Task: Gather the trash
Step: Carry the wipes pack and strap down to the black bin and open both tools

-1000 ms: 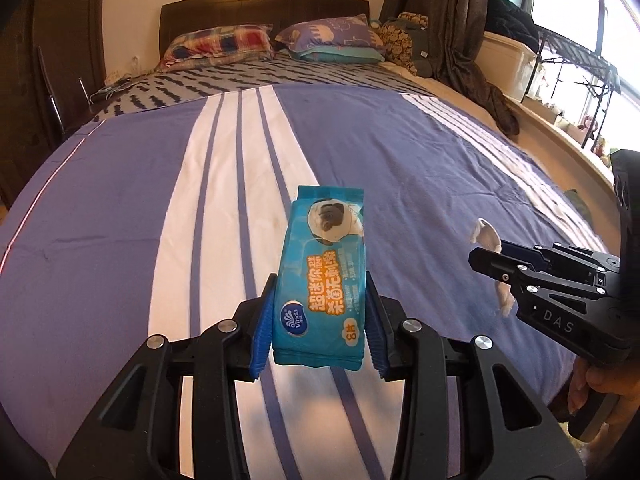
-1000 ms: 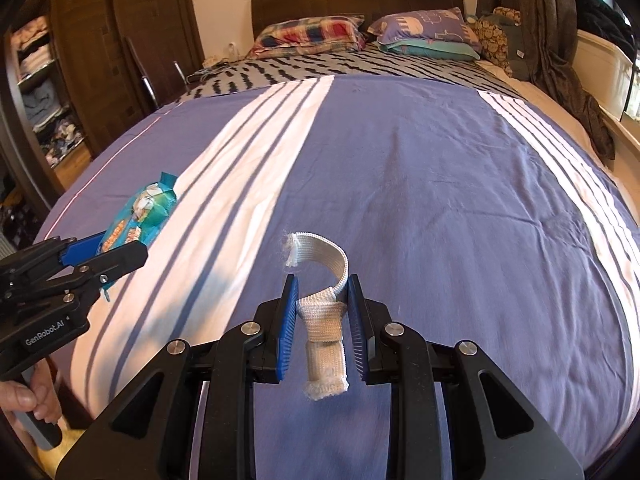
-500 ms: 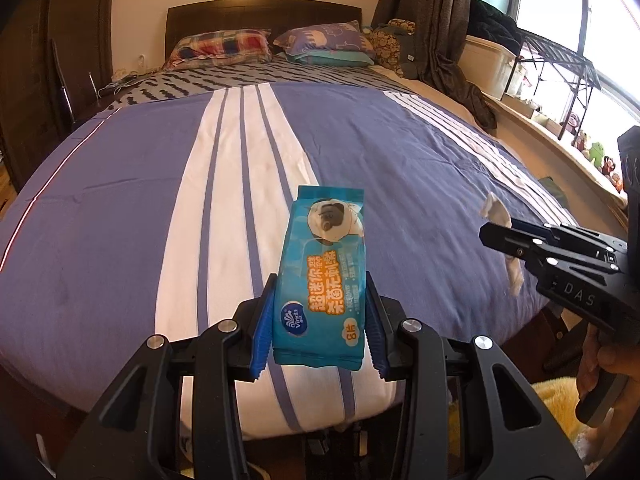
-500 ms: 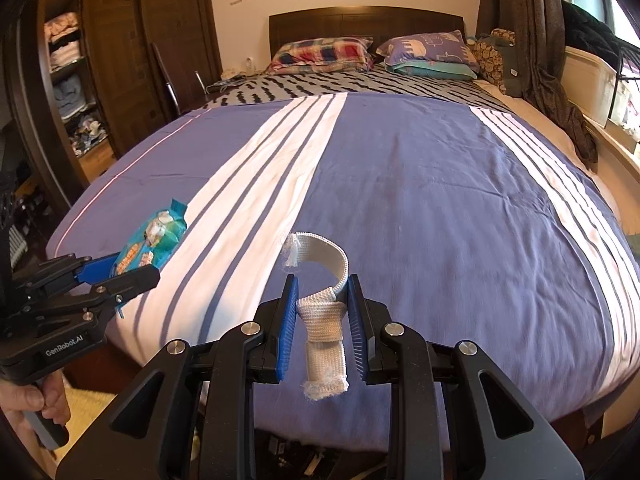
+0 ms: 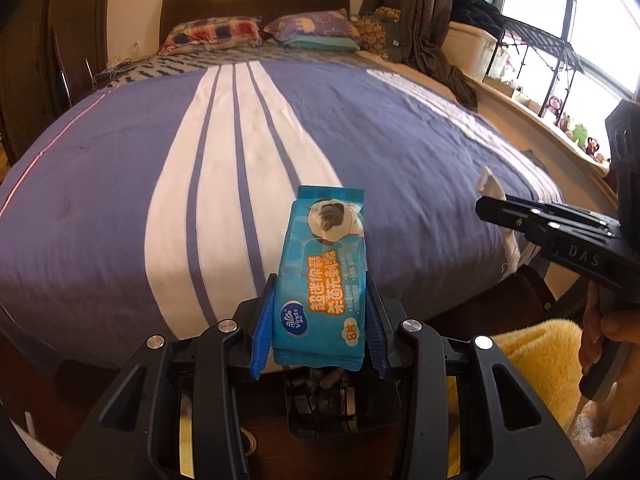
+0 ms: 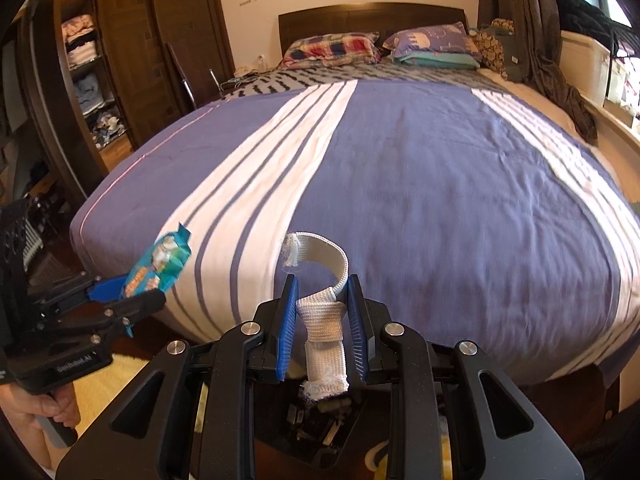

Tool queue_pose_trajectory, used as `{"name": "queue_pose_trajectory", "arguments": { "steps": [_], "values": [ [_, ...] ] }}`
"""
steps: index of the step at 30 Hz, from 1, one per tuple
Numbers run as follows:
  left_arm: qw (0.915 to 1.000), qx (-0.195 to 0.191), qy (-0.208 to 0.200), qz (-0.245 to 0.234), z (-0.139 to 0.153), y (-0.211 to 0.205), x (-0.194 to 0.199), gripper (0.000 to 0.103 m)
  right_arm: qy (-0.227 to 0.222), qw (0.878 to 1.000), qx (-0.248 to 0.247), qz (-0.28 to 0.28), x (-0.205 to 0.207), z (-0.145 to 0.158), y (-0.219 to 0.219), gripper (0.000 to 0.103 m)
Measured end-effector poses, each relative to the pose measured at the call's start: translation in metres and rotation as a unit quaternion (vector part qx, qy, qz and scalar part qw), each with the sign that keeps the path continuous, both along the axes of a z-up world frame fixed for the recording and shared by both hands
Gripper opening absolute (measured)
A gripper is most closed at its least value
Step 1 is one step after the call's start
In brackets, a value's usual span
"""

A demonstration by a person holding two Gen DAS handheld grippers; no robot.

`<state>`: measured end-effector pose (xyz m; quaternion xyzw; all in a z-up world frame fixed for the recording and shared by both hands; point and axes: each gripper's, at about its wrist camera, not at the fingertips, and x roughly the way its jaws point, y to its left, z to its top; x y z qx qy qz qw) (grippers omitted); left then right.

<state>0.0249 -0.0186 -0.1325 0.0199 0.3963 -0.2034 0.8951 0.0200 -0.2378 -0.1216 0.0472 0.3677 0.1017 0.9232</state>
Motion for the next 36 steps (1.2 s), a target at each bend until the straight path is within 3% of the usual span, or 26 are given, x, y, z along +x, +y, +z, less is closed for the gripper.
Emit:
{"name": "queue_pose_trajectory", "arguments": {
  "steps": [19, 29, 36],
  "values": [
    [0.9936, 0.032, 0.107, -0.017, -0.117, -0.005, -0.026, 0.038, 0.099, 0.995, 0.012, 0.007, -0.03, -0.106, 0.019, 0.026],
    [0.9782, 0.043, 0.201, -0.031, -0.197, -0.018, -0.008, 0.038, 0.174, 0.985, 0.011, 0.003, -0.012, -0.182, 0.029, 0.026],
    [0.9673, 0.058, 0.244, -0.04, -0.234, -0.028, 0.004, 0.038, 0.219, 0.976, 0.014, -0.008, 0.001, -0.226, 0.033, 0.027]
  ]
}}
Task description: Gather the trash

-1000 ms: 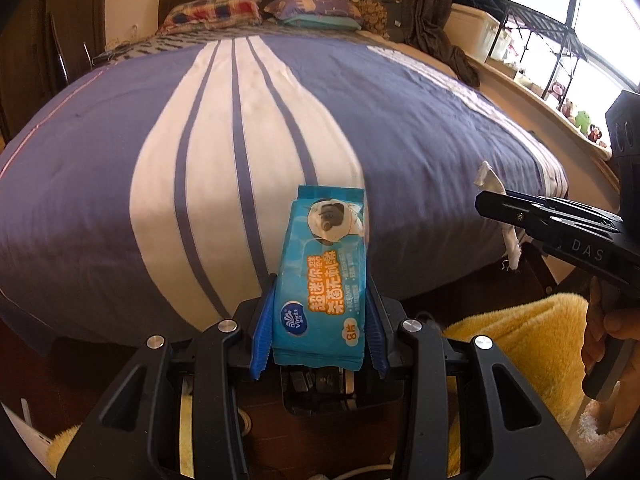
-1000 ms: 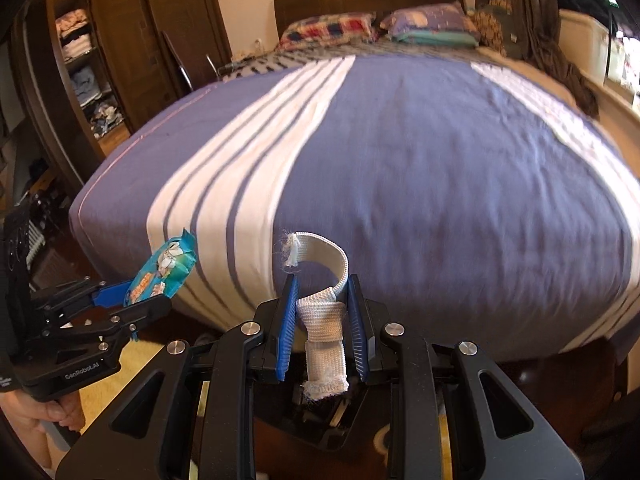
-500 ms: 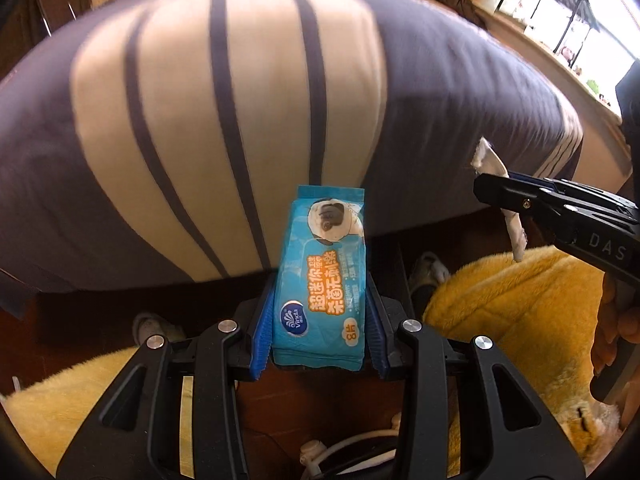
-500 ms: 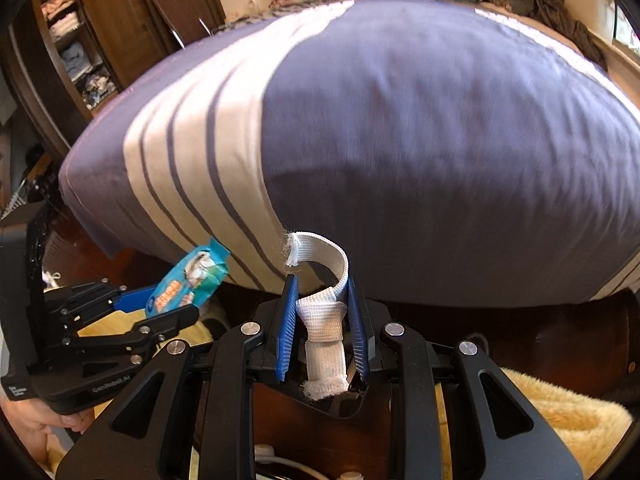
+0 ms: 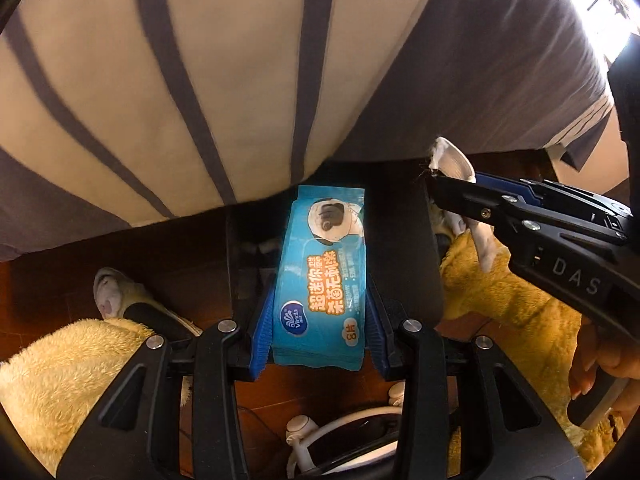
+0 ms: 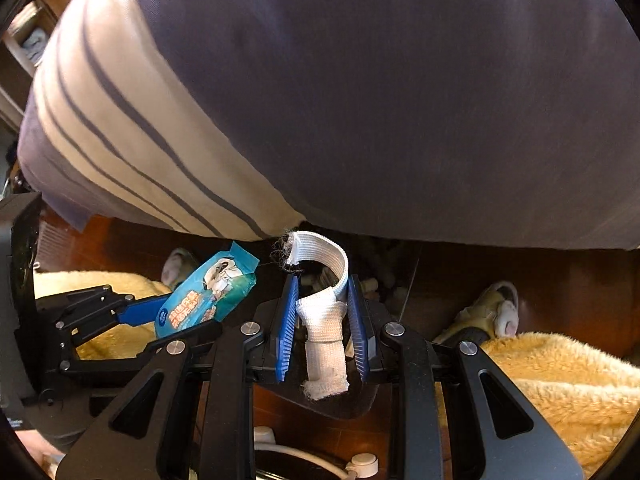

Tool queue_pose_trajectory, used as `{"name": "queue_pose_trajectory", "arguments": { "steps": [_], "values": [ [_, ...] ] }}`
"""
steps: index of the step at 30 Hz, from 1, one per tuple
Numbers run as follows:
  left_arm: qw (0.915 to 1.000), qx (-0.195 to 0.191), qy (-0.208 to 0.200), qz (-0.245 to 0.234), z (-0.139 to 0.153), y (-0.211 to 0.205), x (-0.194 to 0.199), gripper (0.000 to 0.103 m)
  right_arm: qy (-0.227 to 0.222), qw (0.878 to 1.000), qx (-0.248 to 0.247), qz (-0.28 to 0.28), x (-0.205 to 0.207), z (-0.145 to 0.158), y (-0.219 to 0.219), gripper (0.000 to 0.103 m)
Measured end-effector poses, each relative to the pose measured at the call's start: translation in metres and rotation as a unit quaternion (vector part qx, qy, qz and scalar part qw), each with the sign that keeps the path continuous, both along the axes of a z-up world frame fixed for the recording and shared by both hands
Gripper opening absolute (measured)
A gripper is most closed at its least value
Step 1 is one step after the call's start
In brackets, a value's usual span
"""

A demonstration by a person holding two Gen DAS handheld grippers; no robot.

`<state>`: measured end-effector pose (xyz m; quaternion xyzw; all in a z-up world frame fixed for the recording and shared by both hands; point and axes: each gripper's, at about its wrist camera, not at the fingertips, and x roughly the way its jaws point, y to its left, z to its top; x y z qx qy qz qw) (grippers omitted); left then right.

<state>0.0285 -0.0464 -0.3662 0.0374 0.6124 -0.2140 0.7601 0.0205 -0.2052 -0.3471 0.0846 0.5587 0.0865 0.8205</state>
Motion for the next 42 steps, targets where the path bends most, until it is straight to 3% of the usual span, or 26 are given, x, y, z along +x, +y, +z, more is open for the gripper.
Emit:
{"name": "queue_pose_trajectory", "arguments": {
  "steps": [6, 8, 12, 14, 16, 19, 27, 33, 38, 42],
  "values": [
    [0.9999, 0.001, 0.016, -0.003, -0.011, -0.003, 0.003, 0.04, 0.016, 1.0, 0.004, -0.008, 0.006, -0.008, 0.004, 0.029],
    [0.9998, 0.002, 0.018, -0.004, -0.013, -0.004, 0.003, 0.044, 0.019, 1.0, 0.008, -0.013, 0.009, -0.008, 0.002, 0.044],
    [0.9998, 0.008, 0.017, 0.004, -0.011, -0.001, 0.004, 0.057, 0.01, 1.0, 0.006, -0.027, 0.011, -0.002, -0.006, 0.051],
    [0.9999, 0.012, 0.003, 0.01, -0.003, 0.002, 0.004, 0.076, 0.002, 0.999, 0.002, -0.036, 0.011, 0.005, -0.01, 0.064],
    [0.9997, 0.014, -0.01, 0.017, 0.007, 0.005, 0.003, 0.088, -0.009, 0.999, -0.004, -0.046, 0.011, 0.013, -0.016, 0.077],
    [0.9993, 0.006, -0.022, 0.029, 0.022, 0.014, 0.005, 0.095, -0.028, 0.997, -0.008, -0.068, 0.005, 0.028, -0.026, 0.099],
    [0.992, 0.002, -0.111, 0.06, 0.097, 0.032, 0.001, 0.095, -0.098, 0.991, -0.022, -0.089, -0.01, 0.09, -0.045, 0.1],
    [0.9742, -0.022, -0.21, 0.079, 0.182, 0.042, -0.008, 0.095, -0.192, 0.976, -0.048, -0.092, -0.026, 0.163, -0.052, 0.1],
    [0.952, -0.032, -0.288, 0.098, 0.247, 0.049, -0.022, 0.095, -0.281, 0.952, -0.074, -0.098, -0.048, 0.227, -0.051, 0.1],
    [0.9294, -0.047, -0.349, 0.111, 0.293, 0.053, -0.036, 0.095, -0.34, 0.93, -0.091, -0.108, -0.064, 0.268, -0.05, 0.1]
  ]
}}
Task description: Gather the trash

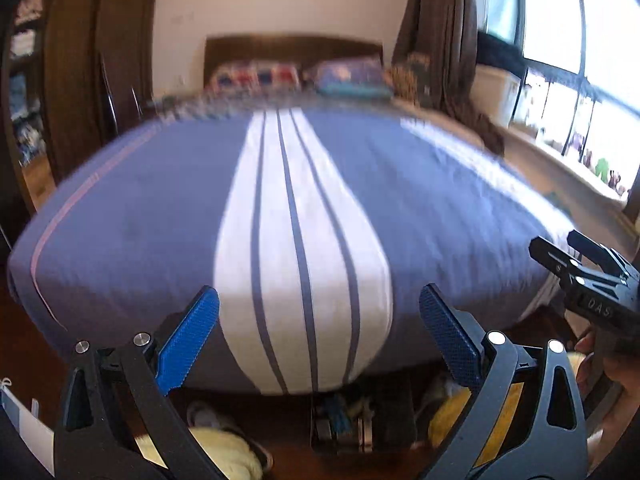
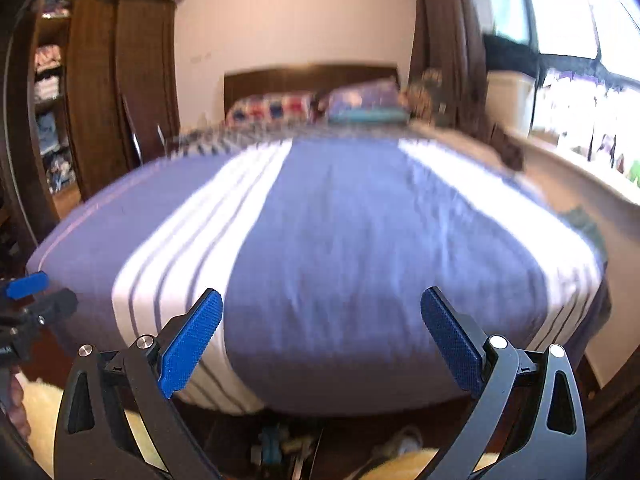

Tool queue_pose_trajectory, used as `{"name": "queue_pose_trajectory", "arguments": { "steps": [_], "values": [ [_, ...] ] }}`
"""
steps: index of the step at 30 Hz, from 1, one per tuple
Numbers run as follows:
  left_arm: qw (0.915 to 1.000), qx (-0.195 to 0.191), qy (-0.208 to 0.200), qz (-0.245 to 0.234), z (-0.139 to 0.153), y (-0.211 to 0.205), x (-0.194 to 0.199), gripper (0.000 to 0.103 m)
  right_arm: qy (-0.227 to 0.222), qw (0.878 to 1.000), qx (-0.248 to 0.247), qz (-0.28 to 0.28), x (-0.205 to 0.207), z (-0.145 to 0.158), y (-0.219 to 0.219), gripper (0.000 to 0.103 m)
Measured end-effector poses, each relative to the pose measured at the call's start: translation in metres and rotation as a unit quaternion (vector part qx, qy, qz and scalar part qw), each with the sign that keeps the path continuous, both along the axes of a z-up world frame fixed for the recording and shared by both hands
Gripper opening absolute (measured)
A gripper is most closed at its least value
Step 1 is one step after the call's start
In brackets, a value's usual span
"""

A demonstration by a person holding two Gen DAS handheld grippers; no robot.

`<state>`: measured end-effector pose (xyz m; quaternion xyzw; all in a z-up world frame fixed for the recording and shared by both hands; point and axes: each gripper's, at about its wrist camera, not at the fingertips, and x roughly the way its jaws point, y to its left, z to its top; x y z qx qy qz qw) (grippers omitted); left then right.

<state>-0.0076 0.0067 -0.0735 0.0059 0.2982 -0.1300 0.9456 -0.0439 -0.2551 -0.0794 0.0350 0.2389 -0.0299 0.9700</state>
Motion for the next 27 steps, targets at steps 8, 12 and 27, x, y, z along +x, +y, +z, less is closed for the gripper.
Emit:
{"name": "queue_pose_trajectory", "arguments": {
  "steps": [8, 12, 27],
  "values": [
    [0.9945, 0.002, -0.102, 0.02, 0.058, -0.002, -0.03, 0.095, -0.087, 0.996, -0.011, -0.013, -0.031, 0.062, -0.004, 0.1],
    [0.9902, 0.002, -0.137, 0.029, 0.078, -0.003, -0.044, 0.095, -0.116, 0.993, -0.015, -0.023, -0.037, 0.085, -0.008, 0.1],
    [0.9868, -0.002, -0.16, 0.023, 0.093, -0.004, -0.061, 0.095, -0.128, 0.991, -0.016, -0.024, -0.055, 0.098, 0.006, 0.1]
  ]
}}
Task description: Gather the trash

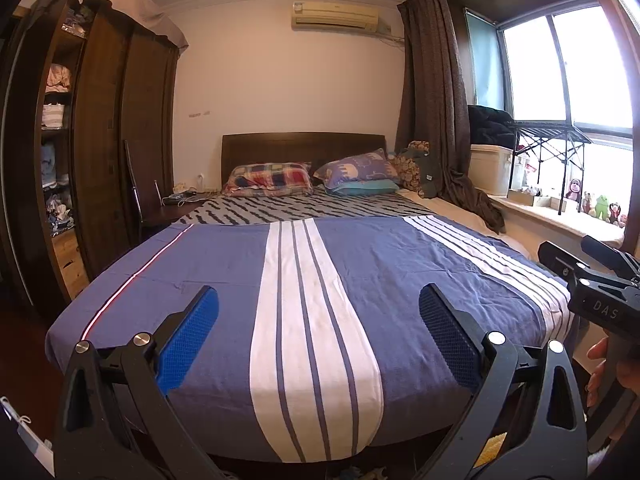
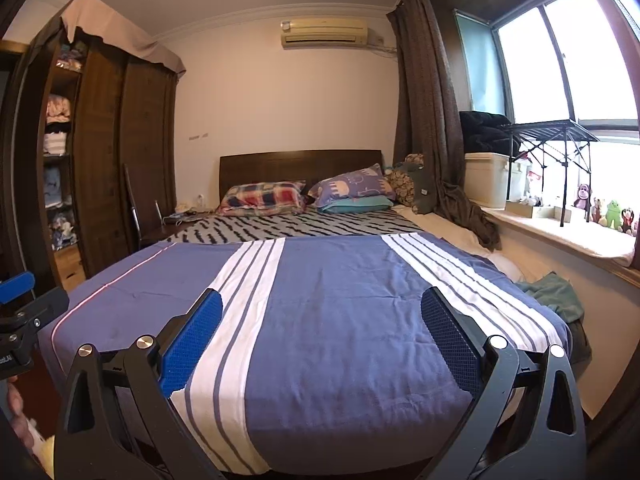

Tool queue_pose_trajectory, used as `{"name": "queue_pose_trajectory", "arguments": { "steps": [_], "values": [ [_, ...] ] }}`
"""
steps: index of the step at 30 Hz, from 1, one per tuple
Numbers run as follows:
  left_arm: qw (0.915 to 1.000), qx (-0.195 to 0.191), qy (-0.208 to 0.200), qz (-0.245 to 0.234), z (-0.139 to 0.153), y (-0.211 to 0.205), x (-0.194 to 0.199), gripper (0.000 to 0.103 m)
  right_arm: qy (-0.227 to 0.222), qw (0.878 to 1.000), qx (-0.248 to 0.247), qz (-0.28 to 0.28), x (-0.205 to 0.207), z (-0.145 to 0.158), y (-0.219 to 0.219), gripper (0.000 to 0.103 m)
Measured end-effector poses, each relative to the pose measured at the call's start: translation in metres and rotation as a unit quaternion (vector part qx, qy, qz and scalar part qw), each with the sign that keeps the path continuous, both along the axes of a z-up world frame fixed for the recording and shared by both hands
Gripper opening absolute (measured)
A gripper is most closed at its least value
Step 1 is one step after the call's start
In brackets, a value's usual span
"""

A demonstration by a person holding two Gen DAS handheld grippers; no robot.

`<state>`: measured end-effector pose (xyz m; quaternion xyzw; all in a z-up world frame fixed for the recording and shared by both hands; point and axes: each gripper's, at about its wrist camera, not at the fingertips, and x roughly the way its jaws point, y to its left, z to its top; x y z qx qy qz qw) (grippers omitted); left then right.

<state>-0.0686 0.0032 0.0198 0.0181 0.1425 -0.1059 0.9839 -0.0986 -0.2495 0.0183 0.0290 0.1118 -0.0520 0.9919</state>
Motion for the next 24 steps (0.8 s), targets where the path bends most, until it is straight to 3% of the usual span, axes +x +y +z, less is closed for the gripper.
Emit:
{"name": "queue_pose_trajectory", "arguments": {
  "steps": [24],
  "values": [
    [1.0, -0.005, 0.003, 0.001, 0.0003, 0.0035, 0.0005, 0.095, 0.006, 1.0, 0.007, 0.013, 0.0068, 0.0014, 0.0065, 0.1]
  ]
}}
